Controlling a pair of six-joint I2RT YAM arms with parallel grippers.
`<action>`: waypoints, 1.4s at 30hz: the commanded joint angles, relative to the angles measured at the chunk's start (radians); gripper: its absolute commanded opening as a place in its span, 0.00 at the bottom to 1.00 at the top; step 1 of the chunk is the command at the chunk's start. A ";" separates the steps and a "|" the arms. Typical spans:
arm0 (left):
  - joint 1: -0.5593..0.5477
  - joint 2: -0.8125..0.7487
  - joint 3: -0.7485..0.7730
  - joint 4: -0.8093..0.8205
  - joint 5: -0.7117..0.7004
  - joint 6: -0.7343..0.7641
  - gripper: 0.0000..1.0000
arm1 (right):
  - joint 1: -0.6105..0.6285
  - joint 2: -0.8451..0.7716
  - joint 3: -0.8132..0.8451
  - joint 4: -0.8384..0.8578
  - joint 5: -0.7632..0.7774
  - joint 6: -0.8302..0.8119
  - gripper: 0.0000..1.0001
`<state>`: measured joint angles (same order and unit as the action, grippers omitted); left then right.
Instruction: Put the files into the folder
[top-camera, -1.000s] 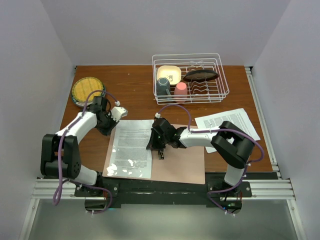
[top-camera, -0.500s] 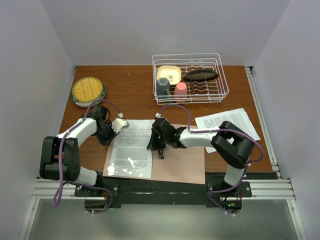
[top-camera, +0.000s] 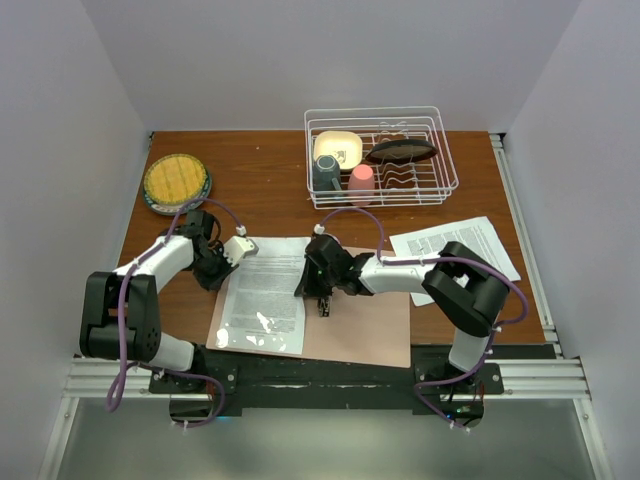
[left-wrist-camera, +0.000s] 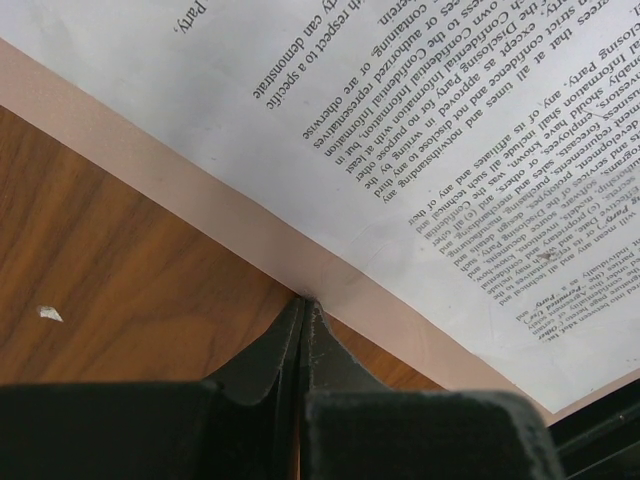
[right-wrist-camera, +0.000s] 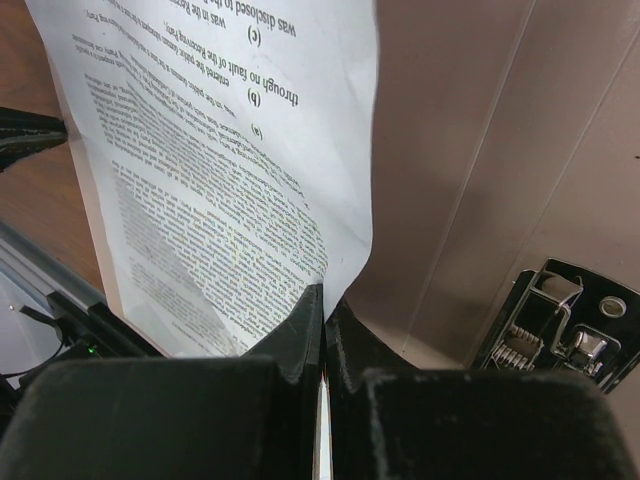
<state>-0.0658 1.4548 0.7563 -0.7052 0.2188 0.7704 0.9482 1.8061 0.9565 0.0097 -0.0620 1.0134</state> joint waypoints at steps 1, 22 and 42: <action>0.004 0.047 -0.045 0.087 0.060 0.018 0.00 | 0.012 -0.002 0.040 0.024 0.002 0.019 0.00; 0.004 0.050 -0.020 0.069 0.060 0.012 0.00 | 0.052 0.030 0.045 0.021 -0.007 0.036 0.00; 0.006 -0.020 0.193 -0.071 0.019 -0.054 0.00 | -0.092 -0.163 0.123 -0.325 -0.038 -0.277 0.61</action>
<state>-0.0654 1.4670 0.8345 -0.7422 0.2226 0.7437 0.8814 1.7412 1.0332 -0.1692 -0.0975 0.8474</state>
